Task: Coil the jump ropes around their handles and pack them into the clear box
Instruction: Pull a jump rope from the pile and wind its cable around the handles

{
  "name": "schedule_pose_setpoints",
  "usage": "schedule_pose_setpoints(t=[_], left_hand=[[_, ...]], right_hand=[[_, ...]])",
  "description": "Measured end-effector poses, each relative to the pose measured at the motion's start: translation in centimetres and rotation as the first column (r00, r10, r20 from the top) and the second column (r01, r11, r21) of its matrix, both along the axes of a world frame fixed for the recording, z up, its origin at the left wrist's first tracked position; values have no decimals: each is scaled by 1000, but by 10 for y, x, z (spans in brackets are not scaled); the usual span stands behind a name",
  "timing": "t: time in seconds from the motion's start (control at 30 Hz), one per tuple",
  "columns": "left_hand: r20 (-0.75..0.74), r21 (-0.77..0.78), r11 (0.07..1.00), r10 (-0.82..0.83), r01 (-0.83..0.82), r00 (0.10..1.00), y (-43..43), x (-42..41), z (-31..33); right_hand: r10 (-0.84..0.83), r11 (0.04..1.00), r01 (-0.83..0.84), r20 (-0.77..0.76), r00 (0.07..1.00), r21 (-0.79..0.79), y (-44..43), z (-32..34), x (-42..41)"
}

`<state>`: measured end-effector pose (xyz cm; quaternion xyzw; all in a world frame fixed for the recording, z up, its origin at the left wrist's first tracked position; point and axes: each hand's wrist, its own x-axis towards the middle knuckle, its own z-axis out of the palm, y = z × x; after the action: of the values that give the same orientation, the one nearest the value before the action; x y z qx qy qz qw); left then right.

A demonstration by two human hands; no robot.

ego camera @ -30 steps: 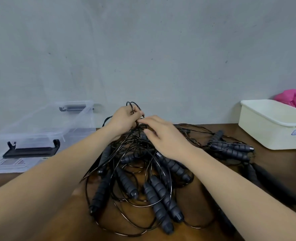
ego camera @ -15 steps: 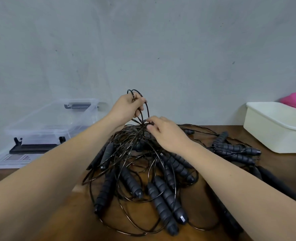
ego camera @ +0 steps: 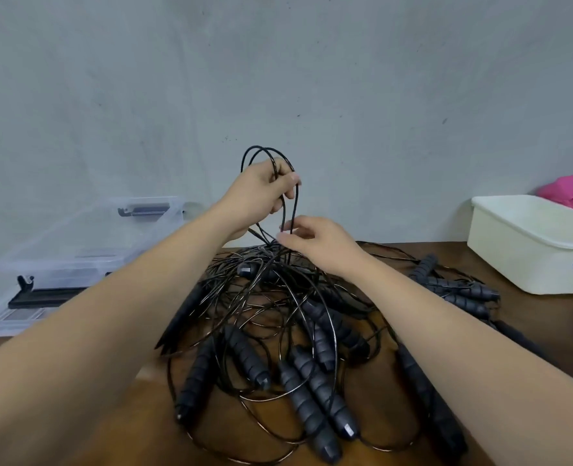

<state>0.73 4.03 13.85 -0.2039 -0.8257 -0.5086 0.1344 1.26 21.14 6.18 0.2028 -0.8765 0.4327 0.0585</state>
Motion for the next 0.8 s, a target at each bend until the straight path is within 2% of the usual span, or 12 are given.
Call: schedule_pose_setpoints(t=[0.1,0.2,0.23,0.3,0.4,0.5,0.6,0.7,0.8], left_hand=[[9,25,1000,-14,14,1000,-3,1,-6],[96,77,994,-80,72,992,-17,3,-21],[124,18,998,-61,60,990,-24,5,-30],[147,-195,981,27,2,989,-36,11,-47],[201,-327,944,32,37,979,-49,16,-68],[123,-568,823,48,30,991,-57,16,-76],[109,-725,685,14,70,994,-58,13,-83],[207,-853,498,49,156,977,-55,8,-88],[316,-873,420,100,249,943,-46,9,-94]], right_hand=[[4,996,0,-46,999,93,-2,6,-6],[15,995,-8,-70,997,103,-3,3,-7],[12,995,-3,-84,996,102,-2,1,-8],[8,994,4,-111,994,107,1,-3,-11],[38,991,-21,-132,990,130,5,-6,-13],[93,980,-67,-131,987,188,6,-13,-11],[118,959,-80,-130,984,271,9,-21,-9],[130,934,-82,-119,984,348,13,-27,-9],[130,926,-72,-135,982,372,16,-31,-9]])
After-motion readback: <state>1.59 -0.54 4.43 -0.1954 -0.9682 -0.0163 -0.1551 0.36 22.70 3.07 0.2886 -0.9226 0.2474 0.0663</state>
